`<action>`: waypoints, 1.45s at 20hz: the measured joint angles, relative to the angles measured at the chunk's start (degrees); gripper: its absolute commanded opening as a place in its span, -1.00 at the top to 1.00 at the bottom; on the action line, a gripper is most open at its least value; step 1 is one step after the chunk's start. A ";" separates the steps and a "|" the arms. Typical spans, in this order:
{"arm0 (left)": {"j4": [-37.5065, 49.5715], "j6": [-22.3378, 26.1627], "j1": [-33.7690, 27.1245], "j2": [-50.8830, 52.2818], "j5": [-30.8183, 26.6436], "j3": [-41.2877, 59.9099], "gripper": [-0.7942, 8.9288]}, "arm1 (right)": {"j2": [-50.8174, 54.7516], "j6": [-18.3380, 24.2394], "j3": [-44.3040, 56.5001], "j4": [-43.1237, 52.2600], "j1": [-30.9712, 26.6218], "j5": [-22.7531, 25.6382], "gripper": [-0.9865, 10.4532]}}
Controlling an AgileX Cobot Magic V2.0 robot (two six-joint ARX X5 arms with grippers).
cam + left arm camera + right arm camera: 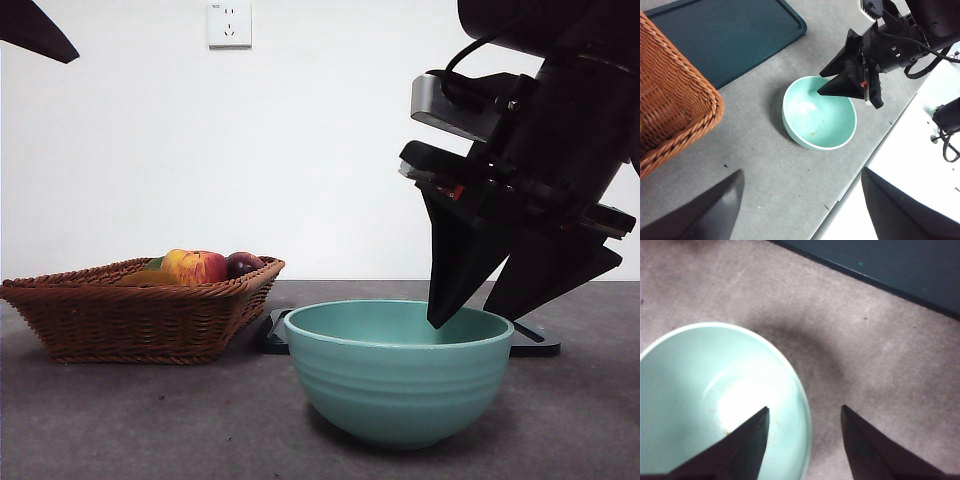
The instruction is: Pick up the wifruite, put it on the bowl, pick up the plate, put it on desk
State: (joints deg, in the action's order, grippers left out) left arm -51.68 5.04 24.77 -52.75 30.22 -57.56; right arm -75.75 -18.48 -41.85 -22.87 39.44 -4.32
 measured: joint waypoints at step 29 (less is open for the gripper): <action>-0.02 0.00 0.00 0.00 0.00 0.00 0.07 | 30.18 0.07 -4.11 -18.69 0.00 -14.80 0.43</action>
State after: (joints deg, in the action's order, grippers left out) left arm -51.70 5.04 24.77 -52.75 30.22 -57.56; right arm -45.56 -18.41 -45.95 -41.56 39.44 -19.11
